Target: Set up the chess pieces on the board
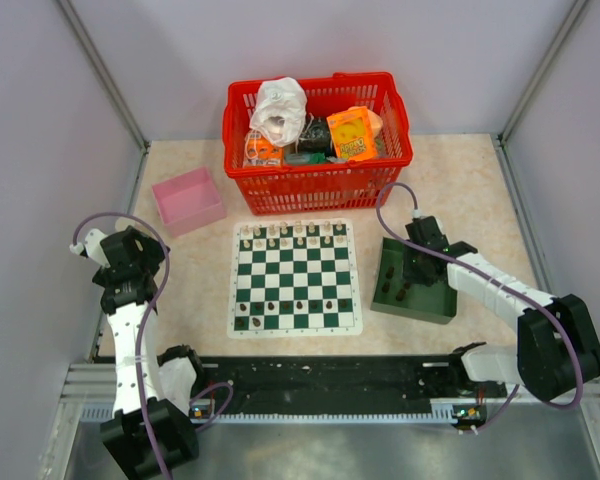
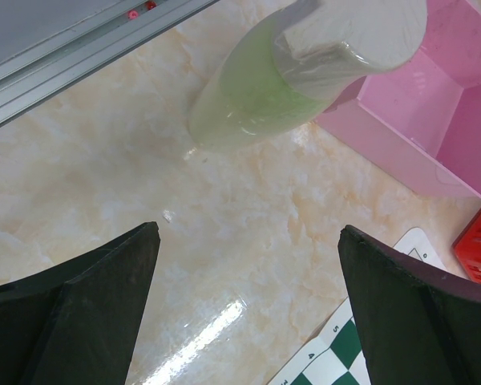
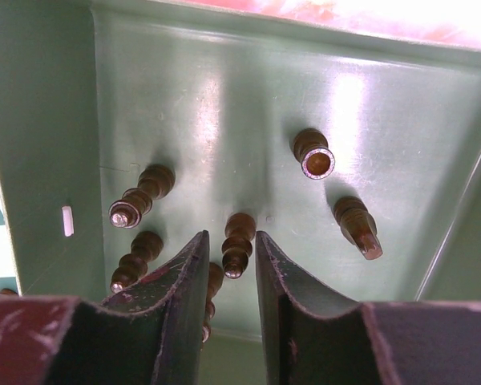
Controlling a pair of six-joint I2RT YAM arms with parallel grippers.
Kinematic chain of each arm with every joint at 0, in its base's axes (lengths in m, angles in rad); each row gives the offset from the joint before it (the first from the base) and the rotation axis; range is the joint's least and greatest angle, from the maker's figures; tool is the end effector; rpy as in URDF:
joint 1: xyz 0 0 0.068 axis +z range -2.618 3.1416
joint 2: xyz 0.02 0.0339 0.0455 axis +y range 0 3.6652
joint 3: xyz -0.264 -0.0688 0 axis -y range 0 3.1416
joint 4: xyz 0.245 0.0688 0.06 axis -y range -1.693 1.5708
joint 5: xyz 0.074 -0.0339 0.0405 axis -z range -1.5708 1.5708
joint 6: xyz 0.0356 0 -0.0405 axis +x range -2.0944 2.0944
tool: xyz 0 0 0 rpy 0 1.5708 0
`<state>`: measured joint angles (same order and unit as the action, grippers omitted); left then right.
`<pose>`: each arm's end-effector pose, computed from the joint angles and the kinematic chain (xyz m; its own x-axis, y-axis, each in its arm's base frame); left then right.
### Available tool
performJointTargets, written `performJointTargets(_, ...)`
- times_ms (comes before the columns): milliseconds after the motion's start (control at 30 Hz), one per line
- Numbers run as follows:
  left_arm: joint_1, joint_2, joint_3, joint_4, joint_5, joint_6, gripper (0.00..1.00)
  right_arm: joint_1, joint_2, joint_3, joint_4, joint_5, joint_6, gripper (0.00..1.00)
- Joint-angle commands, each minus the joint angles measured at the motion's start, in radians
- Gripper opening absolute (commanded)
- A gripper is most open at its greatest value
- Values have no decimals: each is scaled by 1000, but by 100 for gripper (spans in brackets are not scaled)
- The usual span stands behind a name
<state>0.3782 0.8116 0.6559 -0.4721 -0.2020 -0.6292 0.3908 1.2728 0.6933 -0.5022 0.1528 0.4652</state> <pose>0.1625 0.0723 0.2623 -0.1396 -0.6759 -0.7237 -0.7357 0.5600 -0.3810 0.2162 0.0832 0.1855 -0.8687 0.1216 -0.4802 0.0888 0.9919 0.0907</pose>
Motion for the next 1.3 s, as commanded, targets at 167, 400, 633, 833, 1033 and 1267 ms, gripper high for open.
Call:
performJointTargets(167, 5, -3, 16, 30, -4, 5, 99, 8, 5, -6, 2, -7, 3, 26)
performJointTargets(400, 5, -2, 21, 30, -2, 5, 99, 8, -9, -5, -18, 8, 7, 37)
performJointTargets(633, 5, 4, 19, 38, 4, 3, 99, 8, -15, -9, -24, 8, 13, 33)
performJointTargets(833, 5, 0, 16, 35, 3, 3, 99, 8, -15, -6, -25, 5, 12, 29)
performJointTargets(1033, 5, -2, 13, 33, -4, 6, 99, 10, -24, -2, -32, 4, 13, 17)
performJointTargets(1267, 5, 0, 7, 38, 0, 3, 99, 10, -46, 11, -55, 11, 10, 15)
